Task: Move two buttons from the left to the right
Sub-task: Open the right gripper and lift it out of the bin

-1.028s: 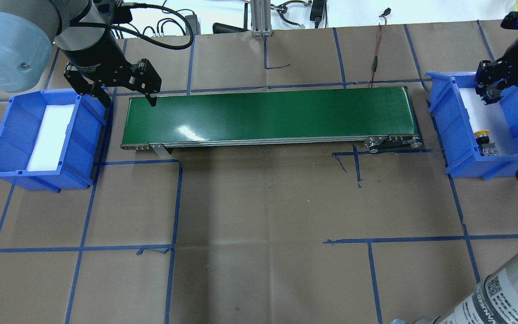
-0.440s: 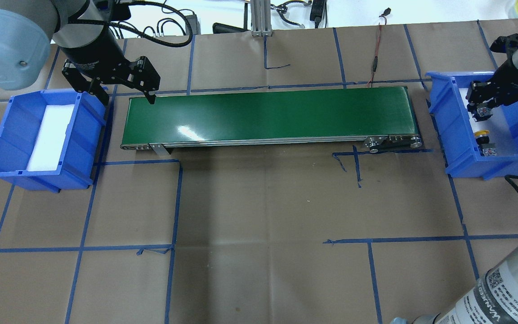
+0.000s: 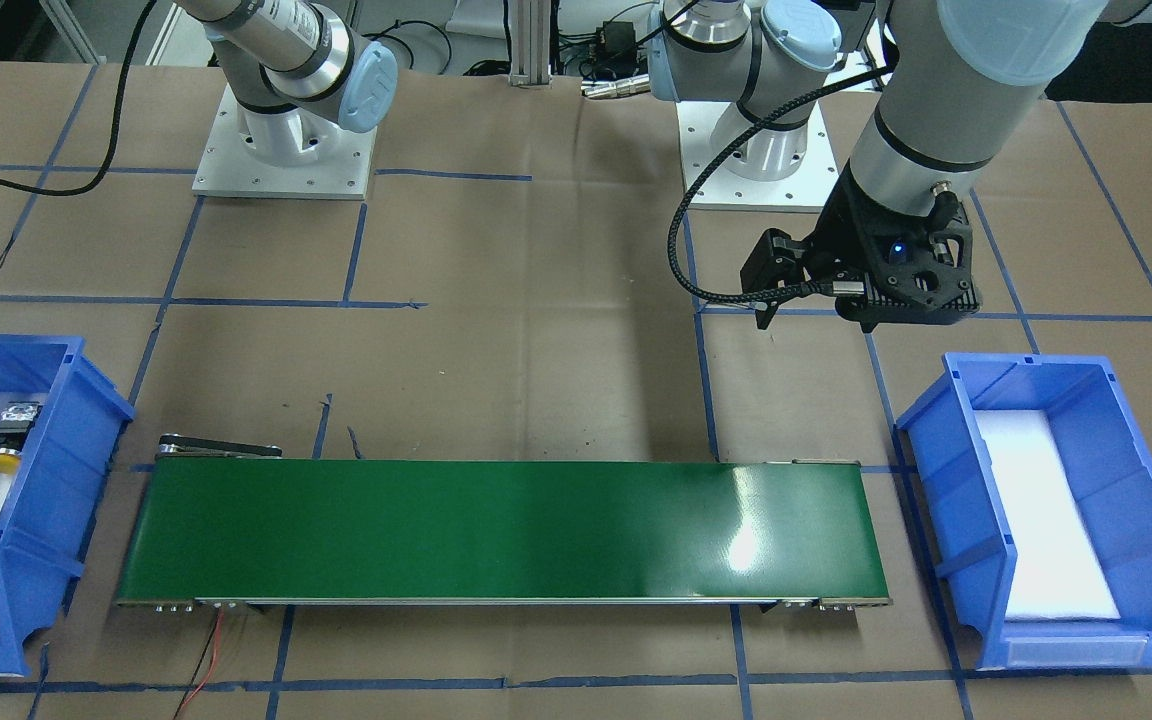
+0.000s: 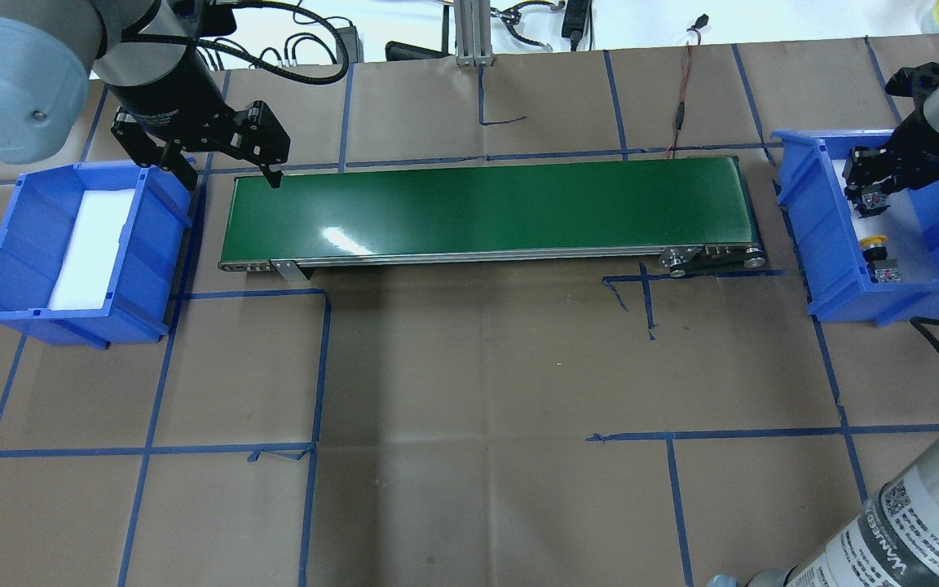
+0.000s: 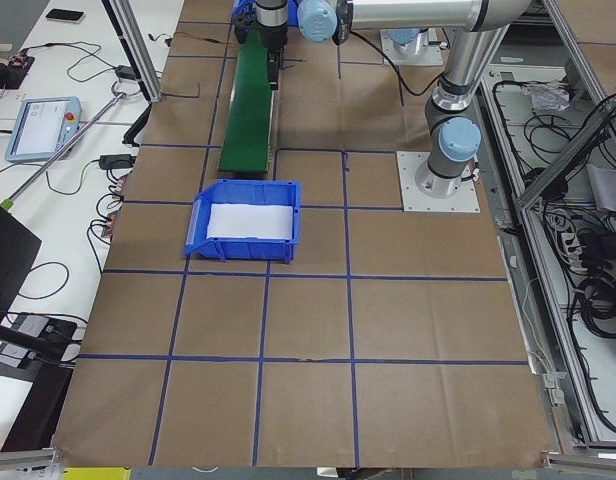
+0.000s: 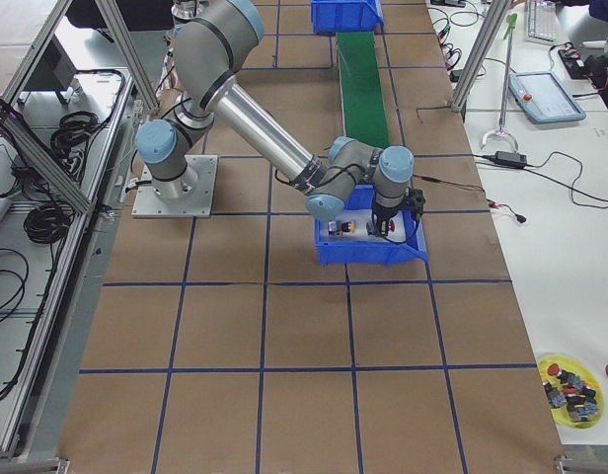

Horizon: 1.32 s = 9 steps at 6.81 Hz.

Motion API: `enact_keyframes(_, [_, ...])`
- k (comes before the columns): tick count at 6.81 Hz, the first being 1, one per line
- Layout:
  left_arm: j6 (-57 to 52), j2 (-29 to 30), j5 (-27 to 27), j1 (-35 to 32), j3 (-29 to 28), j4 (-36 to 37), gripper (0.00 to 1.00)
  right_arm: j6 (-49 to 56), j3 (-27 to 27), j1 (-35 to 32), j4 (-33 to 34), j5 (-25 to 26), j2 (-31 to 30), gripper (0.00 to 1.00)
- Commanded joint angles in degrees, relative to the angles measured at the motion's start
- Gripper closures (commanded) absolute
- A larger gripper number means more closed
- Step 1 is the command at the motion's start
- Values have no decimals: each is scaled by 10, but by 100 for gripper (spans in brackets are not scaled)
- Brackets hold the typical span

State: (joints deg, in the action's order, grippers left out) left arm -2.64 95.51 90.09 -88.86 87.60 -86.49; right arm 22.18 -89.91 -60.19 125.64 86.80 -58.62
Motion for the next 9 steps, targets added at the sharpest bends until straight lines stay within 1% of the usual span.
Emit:
enact_keyframes(1, [0,-1,1,0,1,0,0,1,1,-1,11,7,-10,0])
enact_keyframes(2, [0,-3,1,0,4,0,0,-4,3,-2,7,7,-15,0])
enact_keyframes(3, [0,-5,2,0,6,0,0,-4,0,-3,2,6,-36,0])
enact_keyframes(4, [0,-5,1,0,6,0,0,-5,2,-6,1,0,-65,0])
enact_keyframes(5, [0,-6,3,-1,7,0,0,-4,6,-20,-7,-10,-111,0])
enact_keyframes(6, [-2,-8,3,-1,8,-1,0,-5,2,-41,-10,-8,-149,0])
enact_keyframes(7, [-2,-4,3,0,7,-1,0,-5,-1,-67,-18,-6,-172,0])
enact_keyframes(8, [-2,-3,3,-1,7,0,0,-47,7,-96,-75,-1,-191,0])
enact_keyframes(9, [-2,-3,3,-1,7,0,0,-123,7,-126,-129,6,-212,0])
